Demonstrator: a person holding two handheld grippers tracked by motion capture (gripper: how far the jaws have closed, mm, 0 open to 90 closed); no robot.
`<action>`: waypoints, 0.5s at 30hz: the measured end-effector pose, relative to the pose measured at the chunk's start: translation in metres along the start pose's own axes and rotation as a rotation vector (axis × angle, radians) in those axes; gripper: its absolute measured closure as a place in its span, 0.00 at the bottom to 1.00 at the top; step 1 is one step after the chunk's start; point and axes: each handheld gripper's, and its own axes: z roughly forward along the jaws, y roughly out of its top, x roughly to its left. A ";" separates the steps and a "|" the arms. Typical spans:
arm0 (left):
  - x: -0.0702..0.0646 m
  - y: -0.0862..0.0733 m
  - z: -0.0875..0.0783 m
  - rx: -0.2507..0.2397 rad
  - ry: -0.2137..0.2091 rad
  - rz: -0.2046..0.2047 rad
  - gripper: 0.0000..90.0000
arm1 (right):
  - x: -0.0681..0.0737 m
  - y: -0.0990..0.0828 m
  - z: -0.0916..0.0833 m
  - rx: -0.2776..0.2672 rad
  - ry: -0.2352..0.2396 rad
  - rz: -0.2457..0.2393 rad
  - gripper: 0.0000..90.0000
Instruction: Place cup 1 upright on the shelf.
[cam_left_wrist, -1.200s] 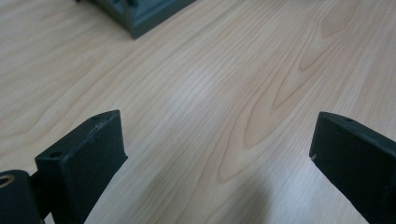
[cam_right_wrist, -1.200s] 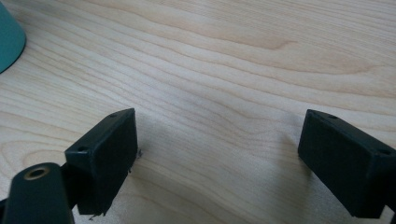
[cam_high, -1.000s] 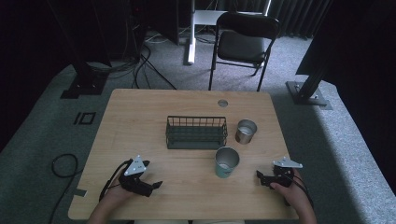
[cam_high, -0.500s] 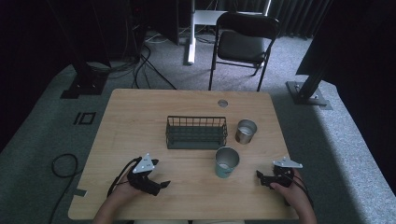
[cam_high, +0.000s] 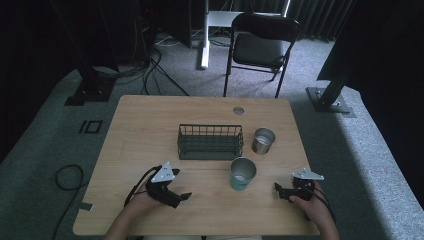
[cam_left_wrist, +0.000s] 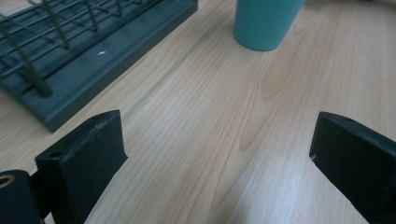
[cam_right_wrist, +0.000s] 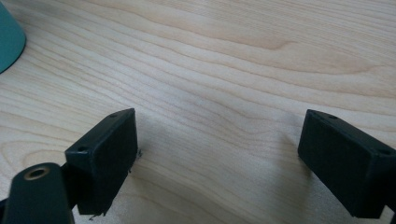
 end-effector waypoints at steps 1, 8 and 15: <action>-0.001 0.001 0.001 -0.004 0.000 0.002 0.04 | 0.000 0.000 0.000 0.000 0.000 0.000 0.13; -0.003 0.012 0.009 -0.012 -0.023 0.017 0.04 | 0.000 0.000 0.000 0.000 0.000 0.002 0.13; -0.005 0.022 0.016 -0.023 -0.046 0.032 0.04 | 0.000 0.000 0.000 0.000 0.000 0.002 0.13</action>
